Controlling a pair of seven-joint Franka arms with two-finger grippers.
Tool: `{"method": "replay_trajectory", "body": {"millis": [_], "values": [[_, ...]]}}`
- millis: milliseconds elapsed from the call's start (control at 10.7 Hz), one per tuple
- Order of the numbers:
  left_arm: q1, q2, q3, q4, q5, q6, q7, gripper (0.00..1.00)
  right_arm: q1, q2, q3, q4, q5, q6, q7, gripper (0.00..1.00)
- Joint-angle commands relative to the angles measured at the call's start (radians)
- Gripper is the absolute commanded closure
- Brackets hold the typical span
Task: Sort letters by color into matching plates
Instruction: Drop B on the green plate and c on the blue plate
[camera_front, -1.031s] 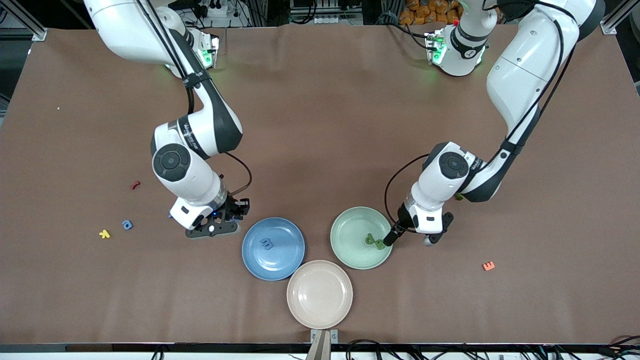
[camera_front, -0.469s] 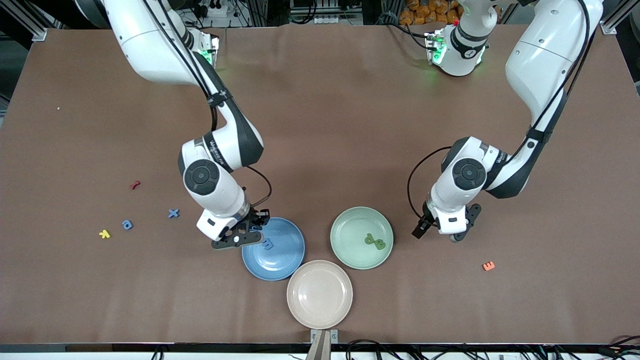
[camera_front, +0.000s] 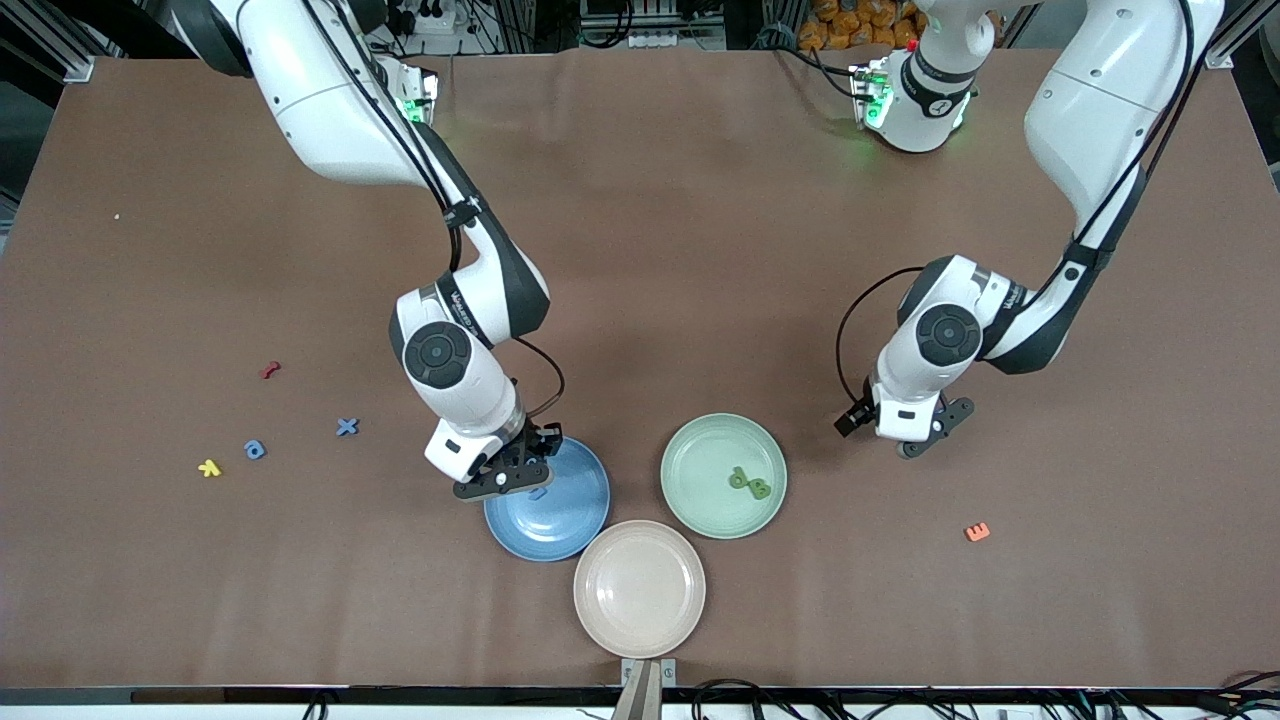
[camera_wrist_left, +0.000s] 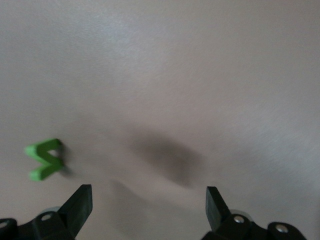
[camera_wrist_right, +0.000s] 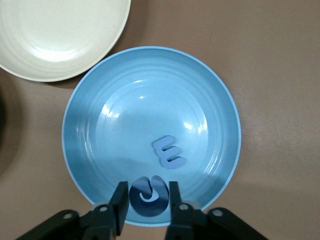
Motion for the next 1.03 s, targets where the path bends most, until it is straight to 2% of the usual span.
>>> {"method": "replay_trajectory", "body": {"millis": [0, 281, 469, 562, 750, 938], "values": [[0.038, -0.140, -0.011, -0.166, 0.020, -0.001, 0.170, 0.00, -0.003, 0.017, -0.006, 0.033, 0.016, -0.005, 0.005, 0.00], [0.053, -0.186, -0.041, -0.263, 0.020, 0.007, 0.209, 0.00, -0.012, 0.014, -0.008, 0.035, 0.008, -0.007, -0.007, 0.00], [0.102, -0.229, -0.077, -0.325, 0.021, 0.012, 0.248, 0.00, -0.049, 0.011, -0.008, 0.035, 0.006, -0.011, -0.048, 0.00], [0.166, -0.246, -0.112, -0.355, 0.021, 0.016, 0.319, 0.00, -0.067, 0.007, -0.009, 0.035, 0.008, -0.014, -0.112, 0.00], [0.336, -0.244, -0.237, -0.370, 0.021, 0.022, 0.442, 0.00, -0.121, 0.002, -0.009, 0.032, 0.007, -0.020, -0.242, 0.00], [0.432, -0.244, -0.301, -0.422, 0.025, 0.098, 0.490, 0.00, -0.181, 0.002, -0.014, 0.027, 0.002, -0.031, -0.353, 0.00]]}}
